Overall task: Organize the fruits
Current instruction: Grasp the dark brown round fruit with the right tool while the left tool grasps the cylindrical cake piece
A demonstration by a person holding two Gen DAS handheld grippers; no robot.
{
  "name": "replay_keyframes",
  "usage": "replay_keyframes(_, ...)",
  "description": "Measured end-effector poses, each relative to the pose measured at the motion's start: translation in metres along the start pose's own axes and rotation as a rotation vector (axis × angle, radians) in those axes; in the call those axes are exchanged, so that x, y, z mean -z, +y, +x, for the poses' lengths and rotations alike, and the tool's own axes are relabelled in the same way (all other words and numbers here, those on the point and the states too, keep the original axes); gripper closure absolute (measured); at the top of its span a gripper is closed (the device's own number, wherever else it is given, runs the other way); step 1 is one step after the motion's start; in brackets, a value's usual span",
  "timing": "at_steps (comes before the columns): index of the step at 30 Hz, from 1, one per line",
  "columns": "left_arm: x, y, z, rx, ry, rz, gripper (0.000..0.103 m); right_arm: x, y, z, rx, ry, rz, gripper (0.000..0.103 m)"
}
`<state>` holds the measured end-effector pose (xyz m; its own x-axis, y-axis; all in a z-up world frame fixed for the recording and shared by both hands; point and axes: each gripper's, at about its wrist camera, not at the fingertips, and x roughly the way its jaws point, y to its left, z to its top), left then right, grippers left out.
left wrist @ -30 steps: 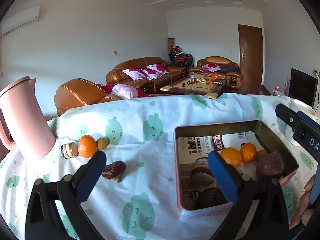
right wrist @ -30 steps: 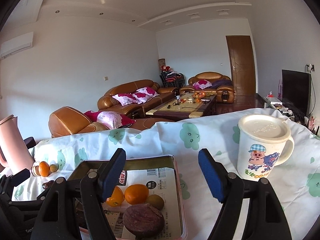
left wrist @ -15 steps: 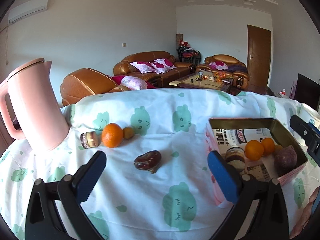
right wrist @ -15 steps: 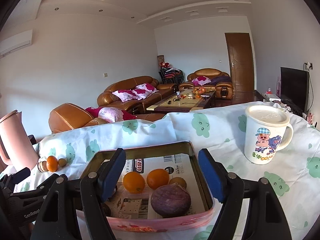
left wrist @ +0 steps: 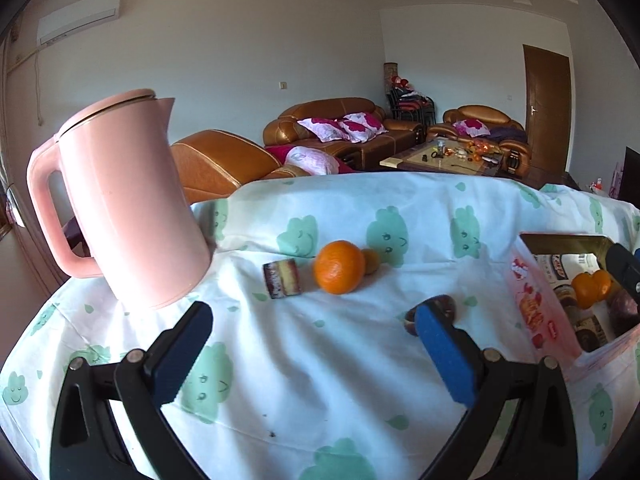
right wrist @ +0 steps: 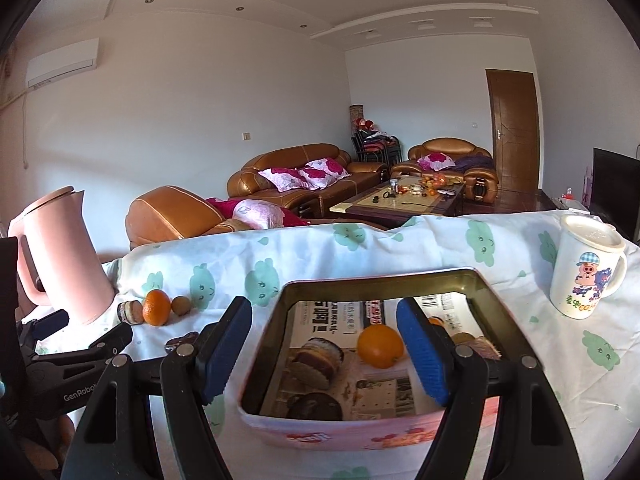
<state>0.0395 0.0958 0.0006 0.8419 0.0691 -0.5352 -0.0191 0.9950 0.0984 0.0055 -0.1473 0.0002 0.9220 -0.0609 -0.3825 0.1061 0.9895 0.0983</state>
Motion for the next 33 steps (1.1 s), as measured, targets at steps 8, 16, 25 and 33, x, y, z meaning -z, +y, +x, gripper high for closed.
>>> replay_keyframes(8, 0.0, 0.064, 0.026, -0.11, 0.081, -0.105, 0.0, 0.003, 0.055, 0.019, -0.071, 0.058, -0.091, 0.027)
replay_keyframes(16, 0.007, 0.097, 0.045, -0.169, 0.194, -0.186, 0.0, 0.007, 0.115, 0.063, -0.17, 0.223, -0.195, 0.027)
replay_keyframes(25, 0.008, 0.09, 0.052, -0.167, 0.206, -0.144, 0.0, 0.024, 0.137, 0.122, -0.161, 0.488, -0.238, 0.046)
replay_keyframes(33, 0.009, 0.09, 0.059, -0.122, 0.215, -0.154, 0.0, 0.032, 0.125, 0.11, -0.23, 0.485, -0.208, 0.06)
